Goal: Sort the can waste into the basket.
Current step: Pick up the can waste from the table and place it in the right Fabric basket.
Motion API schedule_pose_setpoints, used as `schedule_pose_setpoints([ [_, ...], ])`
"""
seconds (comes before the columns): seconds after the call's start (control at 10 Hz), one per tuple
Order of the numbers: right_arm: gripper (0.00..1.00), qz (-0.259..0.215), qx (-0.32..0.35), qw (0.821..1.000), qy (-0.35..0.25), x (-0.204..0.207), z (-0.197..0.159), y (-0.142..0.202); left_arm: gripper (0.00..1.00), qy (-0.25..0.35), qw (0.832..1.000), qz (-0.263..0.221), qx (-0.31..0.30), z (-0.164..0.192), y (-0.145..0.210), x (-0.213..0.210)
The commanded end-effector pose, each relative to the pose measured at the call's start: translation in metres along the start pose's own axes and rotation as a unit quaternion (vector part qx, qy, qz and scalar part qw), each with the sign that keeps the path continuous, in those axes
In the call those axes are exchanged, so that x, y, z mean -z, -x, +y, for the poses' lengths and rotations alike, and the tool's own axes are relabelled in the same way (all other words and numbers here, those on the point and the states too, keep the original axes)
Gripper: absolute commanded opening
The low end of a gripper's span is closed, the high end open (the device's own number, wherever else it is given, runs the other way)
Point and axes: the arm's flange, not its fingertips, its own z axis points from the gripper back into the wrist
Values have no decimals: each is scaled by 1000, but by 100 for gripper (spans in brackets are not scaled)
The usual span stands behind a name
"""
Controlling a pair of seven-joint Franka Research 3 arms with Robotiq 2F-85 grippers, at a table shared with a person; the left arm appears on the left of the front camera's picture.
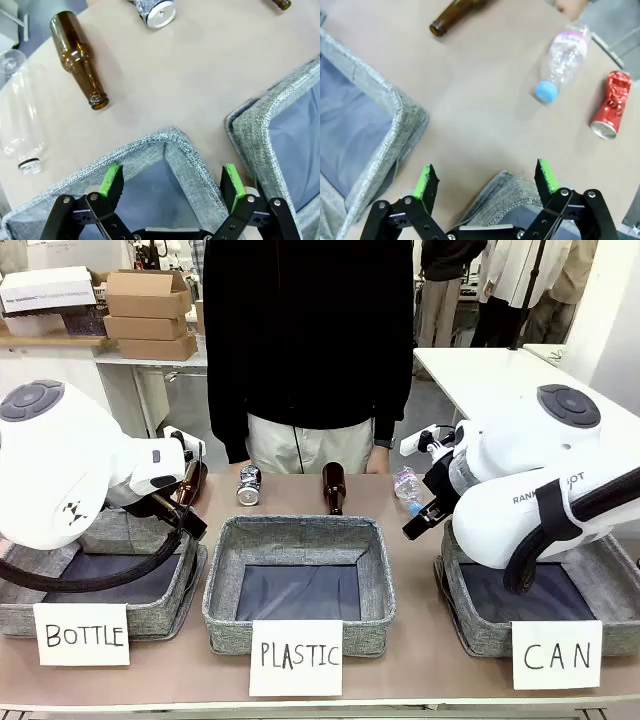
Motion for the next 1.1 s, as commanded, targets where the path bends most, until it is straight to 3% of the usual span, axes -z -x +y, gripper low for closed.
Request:
schedule_pose_setpoints([
  [0.0,100,0,0,1000,0,0,0,0,100,0,1000,0,0,0,0,0],
  [0.9,100,0,0,1000,0,0,0,0,100,0,1000,0,0,0,0,0],
  [1.0,100,11,44,999,9,-38,-6,-14,100,-9,1000,9,-3,3,-17,-37],
])
